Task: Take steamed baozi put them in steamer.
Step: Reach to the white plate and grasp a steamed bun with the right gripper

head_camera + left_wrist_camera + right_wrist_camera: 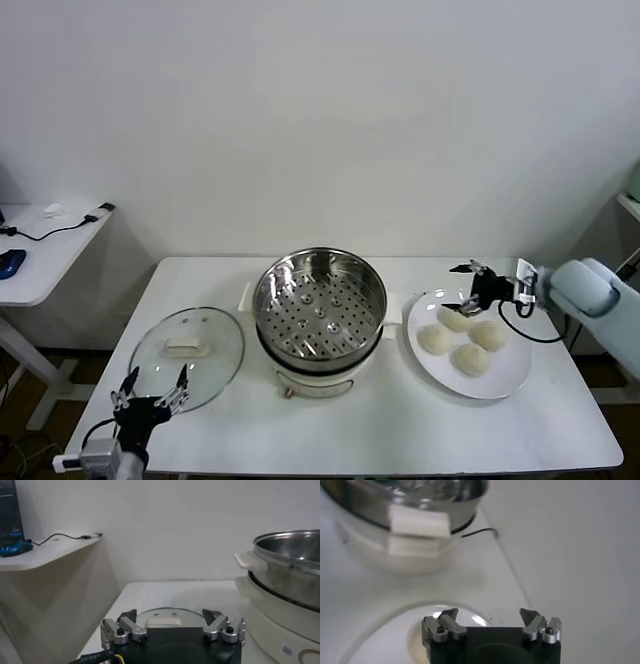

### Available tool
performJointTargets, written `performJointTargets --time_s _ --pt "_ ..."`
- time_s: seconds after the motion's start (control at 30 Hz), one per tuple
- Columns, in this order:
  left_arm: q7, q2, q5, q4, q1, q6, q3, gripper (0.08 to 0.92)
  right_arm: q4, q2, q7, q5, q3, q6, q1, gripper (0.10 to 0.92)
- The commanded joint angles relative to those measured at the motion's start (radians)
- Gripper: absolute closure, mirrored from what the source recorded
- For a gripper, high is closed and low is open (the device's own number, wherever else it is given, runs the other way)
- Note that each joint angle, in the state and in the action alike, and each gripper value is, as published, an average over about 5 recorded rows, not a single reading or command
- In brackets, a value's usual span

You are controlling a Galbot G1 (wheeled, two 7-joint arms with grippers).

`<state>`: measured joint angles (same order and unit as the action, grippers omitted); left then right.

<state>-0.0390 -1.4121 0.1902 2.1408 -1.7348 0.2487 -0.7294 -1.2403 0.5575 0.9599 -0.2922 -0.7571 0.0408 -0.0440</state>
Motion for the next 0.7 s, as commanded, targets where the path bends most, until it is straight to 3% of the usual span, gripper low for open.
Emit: performJointTargets --time_s 0.03,0.33,0.7 --pt "-0.002 -0.004 -0.002 -0.002 0.003 -0.002 -0.015 0.177 0.308 0.17 0.302 0.043 -0.753 -0.139 -0.651 0.203" --pt "-0.001 -0.016 -0.006 0.004 0.001 0.0 -0.024 0.177 0.419 0.308 0.251 0.052 -0.678 -0.099 -0.479 0.203" --pt "0.0 -0.027 -0.011 -0.003 -0.004 -0.007 -0.024 0.177 0.456 0.348 0.194 0.082 -0.587 -0.071 -0.329 0.203"
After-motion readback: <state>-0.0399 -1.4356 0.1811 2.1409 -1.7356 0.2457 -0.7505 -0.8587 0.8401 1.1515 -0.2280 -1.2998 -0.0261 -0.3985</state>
